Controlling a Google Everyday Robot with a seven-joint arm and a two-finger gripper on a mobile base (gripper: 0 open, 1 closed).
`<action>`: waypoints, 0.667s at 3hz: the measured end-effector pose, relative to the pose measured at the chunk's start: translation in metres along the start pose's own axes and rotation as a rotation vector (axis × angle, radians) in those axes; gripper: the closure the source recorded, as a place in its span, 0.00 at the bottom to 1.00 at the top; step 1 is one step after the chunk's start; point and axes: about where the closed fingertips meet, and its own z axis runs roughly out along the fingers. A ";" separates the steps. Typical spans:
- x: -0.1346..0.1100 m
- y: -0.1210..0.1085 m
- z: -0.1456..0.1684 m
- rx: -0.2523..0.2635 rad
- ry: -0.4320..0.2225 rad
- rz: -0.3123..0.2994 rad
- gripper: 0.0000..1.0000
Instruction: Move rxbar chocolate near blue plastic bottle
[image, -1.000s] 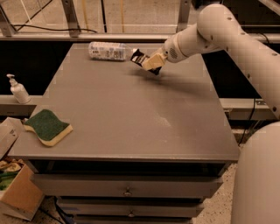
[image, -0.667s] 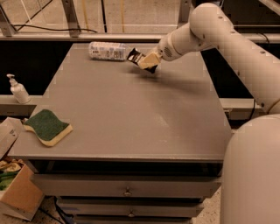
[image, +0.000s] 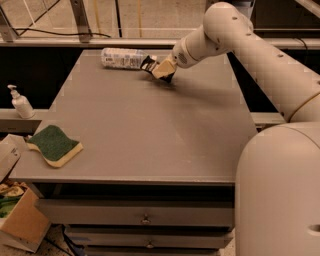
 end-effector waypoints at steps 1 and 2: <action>-0.009 0.000 0.006 0.010 0.003 0.002 0.36; -0.014 0.002 0.011 0.012 0.002 0.009 0.13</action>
Offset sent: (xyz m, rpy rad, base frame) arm 0.0110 0.0185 0.0105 0.0046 -0.0064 -0.0314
